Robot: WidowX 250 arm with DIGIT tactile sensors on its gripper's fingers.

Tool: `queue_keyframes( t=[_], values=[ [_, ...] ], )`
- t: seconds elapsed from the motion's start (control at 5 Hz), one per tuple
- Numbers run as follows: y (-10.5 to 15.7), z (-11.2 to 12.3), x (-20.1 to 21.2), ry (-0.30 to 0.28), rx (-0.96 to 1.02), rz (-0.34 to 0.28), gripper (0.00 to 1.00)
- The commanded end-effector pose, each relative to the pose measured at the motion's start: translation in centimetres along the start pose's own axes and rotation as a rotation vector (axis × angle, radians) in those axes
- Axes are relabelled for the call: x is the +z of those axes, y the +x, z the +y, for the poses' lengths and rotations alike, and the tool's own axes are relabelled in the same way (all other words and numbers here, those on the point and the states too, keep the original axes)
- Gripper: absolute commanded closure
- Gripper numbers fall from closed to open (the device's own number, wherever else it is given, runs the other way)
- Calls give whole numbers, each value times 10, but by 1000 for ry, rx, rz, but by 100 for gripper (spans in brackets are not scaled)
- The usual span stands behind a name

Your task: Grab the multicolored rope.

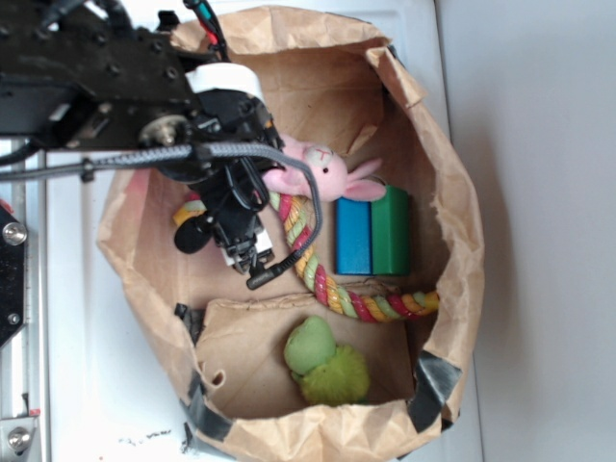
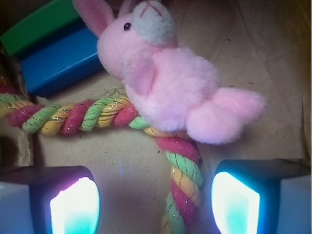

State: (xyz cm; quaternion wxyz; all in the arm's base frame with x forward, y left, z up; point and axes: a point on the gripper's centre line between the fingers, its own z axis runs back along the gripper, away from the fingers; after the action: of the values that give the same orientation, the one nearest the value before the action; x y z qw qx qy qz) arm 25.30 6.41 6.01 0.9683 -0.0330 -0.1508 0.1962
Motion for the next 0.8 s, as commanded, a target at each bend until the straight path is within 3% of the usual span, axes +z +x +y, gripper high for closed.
queue_keyframes(
  t=[0.0, 0.6],
  values=[
    [18, 6, -5, 29, 34, -46, 0],
    [7, -1, -39, 58, -29, -51, 0]
  ],
)
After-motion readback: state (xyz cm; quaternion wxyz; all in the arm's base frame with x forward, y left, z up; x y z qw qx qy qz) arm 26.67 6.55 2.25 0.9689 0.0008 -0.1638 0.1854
